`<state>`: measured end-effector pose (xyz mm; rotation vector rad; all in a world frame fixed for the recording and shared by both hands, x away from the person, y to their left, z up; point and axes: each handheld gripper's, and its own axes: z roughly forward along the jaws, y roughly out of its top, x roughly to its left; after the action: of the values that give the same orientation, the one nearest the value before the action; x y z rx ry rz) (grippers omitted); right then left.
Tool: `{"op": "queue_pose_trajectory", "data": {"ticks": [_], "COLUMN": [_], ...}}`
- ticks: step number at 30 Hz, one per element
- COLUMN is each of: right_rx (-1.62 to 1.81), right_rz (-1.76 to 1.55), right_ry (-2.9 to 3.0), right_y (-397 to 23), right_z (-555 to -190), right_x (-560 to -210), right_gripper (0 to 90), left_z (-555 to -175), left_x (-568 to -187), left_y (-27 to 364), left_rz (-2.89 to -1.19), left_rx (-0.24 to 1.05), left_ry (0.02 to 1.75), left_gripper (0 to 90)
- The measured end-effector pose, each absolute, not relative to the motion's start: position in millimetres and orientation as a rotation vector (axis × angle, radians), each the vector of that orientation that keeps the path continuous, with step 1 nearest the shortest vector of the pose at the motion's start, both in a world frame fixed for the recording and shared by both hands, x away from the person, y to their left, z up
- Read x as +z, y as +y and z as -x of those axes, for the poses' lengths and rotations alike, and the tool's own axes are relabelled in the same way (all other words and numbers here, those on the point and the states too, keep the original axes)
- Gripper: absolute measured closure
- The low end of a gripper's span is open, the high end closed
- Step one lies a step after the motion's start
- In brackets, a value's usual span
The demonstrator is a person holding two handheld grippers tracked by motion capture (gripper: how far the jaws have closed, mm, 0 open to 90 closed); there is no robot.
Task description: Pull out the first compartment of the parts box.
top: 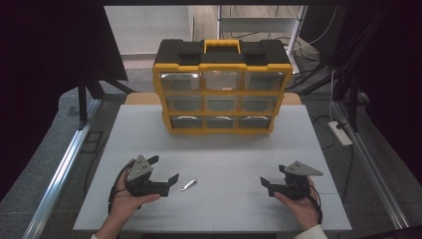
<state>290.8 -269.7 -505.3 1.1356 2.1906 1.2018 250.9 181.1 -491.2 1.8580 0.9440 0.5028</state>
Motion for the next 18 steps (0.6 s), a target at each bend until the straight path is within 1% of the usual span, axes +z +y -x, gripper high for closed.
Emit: {"op": "queue_pose_trajectory", "data": {"ticks": [18], "right_rx": [1.198], "right_rz": [-1.149], "right_ry": [2.185], "right_y": [-271.2], "right_z": [-291.6], "right_x": [-505.2], "right_gripper": [15.2], "left_z": [-254.2], "left_x": [-483.3], "left_y": [162.4], "left_rz": [-1.894], "left_rx": [0.496], "left_ry": [0.868], "left_gripper": [6.4]}}
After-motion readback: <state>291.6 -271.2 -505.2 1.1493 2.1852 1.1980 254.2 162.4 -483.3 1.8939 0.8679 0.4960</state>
